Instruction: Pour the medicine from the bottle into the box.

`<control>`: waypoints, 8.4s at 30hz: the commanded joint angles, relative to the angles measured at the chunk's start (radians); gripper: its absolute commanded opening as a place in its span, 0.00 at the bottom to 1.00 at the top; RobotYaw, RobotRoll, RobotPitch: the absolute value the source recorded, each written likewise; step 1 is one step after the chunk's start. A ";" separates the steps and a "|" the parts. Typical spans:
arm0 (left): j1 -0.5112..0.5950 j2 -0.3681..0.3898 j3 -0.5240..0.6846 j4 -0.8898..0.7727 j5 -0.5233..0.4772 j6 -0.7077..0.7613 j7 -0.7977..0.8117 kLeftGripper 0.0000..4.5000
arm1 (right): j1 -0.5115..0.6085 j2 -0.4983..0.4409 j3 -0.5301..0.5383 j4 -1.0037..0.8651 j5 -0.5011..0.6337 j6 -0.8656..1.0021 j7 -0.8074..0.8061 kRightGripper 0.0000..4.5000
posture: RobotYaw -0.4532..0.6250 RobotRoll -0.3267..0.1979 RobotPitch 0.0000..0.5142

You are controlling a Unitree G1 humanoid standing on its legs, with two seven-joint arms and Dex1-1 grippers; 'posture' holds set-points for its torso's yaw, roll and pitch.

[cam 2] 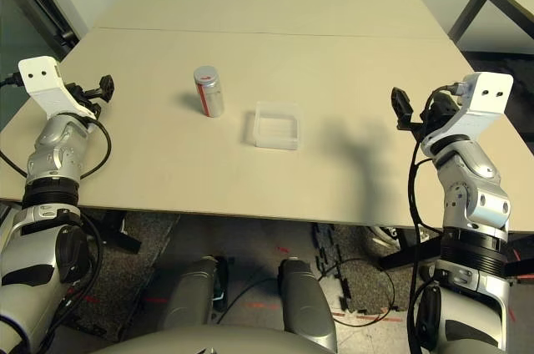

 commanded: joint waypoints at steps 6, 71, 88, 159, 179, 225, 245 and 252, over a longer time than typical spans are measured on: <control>-0.001 -0.001 -0.024 0.021 0.025 0.006 0.004 1.00 | 0.037 -0.034 0.009 -0.043 -0.011 -0.001 0.035 1.00 | 0.41 0.62 0.25; -0.094 -0.054 -0.298 0.082 0.022 -0.041 -0.721 1.00 | -0.107 -0.166 0.390 -0.352 0.143 0.502 0.370 1.00 | 0.33 0.62 0.21; -0.086 -0.067 -0.292 0.126 0.046 -0.071 -0.652 1.00 | -0.210 -0.136 0.450 -0.227 0.076 0.468 0.416 1.00 | 0.37 0.62 0.20; -0.118 -0.037 -0.515 -0.281 -0.032 0.231 -1.196 0.54 | -0.539 0.003 0.621 -0.306 0.157 0.627 0.470 1.00 | 0.37 0.62 0.12; -0.099 -0.035 -0.513 -0.330 -0.043 0.258 -1.185 0.54 | -0.535 0.056 0.605 -0.245 0.098 0.546 0.479 0.58 | 0.39 0.62 0.14; -0.096 -0.032 -0.532 -0.704 -0.211 0.432 -1.175 0.54 | -0.709 0.134 0.511 -0.069 0.209 0.529 0.850 1.00 | 0.42 0.62 0.14; -0.152 -0.008 -0.532 -0.404 -0.122 0.261 -1.193 0.54 | -0.623 0.059 0.578 -0.165 0.110 0.484 0.706 1.00 | 0.40 0.62 0.12; -0.144 -0.004 -0.531 -0.420 -0.123 0.261 -1.191 0.54 | -0.612 0.060 0.608 -0.076 0.023 0.406 0.673 1.00 | 0.41 0.62 0.12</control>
